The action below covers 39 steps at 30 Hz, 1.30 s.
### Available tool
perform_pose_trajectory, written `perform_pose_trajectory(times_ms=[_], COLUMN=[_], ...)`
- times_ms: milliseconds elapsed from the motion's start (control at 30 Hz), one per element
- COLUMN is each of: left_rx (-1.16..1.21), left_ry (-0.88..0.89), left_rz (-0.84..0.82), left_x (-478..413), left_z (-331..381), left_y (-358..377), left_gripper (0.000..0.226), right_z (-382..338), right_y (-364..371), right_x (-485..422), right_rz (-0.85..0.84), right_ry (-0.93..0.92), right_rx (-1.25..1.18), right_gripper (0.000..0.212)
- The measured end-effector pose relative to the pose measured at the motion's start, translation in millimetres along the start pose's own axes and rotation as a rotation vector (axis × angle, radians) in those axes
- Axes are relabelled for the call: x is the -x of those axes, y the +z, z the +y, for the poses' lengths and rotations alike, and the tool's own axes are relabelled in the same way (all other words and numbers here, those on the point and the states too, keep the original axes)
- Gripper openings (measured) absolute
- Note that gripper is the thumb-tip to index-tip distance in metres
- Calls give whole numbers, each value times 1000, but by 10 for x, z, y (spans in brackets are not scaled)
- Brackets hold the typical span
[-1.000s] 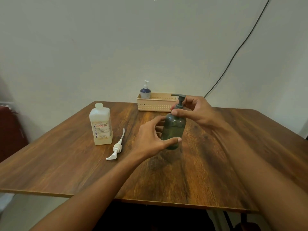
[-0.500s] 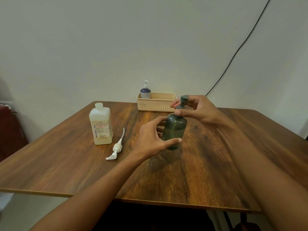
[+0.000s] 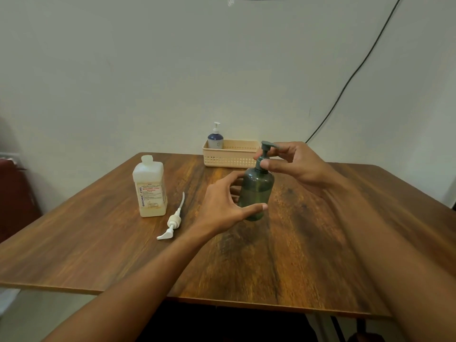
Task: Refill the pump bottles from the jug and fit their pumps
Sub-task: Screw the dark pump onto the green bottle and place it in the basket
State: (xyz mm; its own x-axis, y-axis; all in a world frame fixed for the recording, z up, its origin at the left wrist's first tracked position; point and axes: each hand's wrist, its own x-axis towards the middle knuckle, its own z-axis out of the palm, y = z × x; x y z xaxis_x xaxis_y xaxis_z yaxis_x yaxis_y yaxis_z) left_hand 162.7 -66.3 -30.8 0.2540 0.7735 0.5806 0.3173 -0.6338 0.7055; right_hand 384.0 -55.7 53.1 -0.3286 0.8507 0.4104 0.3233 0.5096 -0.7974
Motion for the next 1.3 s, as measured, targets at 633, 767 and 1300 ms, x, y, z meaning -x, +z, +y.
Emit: perform_pose_trajectory(times_ms=[633,767,1300], left_rx=[-7,3,-49], left_ry=[-1,-10,-37], left_rz=[-24,-29,0], left_x=[16,23,-51], left_z=[-22,9,-30], left_y=[28,25,53], left_gripper=[85,84,87], right_z=[48,12,49], right_y=[138,47,365], right_x=[-43,-9,-39], right_rz=[114,-20,310], right_ry=[-10,30,16], right_rx=[140,14,165], right_gripper=[51,41,75])
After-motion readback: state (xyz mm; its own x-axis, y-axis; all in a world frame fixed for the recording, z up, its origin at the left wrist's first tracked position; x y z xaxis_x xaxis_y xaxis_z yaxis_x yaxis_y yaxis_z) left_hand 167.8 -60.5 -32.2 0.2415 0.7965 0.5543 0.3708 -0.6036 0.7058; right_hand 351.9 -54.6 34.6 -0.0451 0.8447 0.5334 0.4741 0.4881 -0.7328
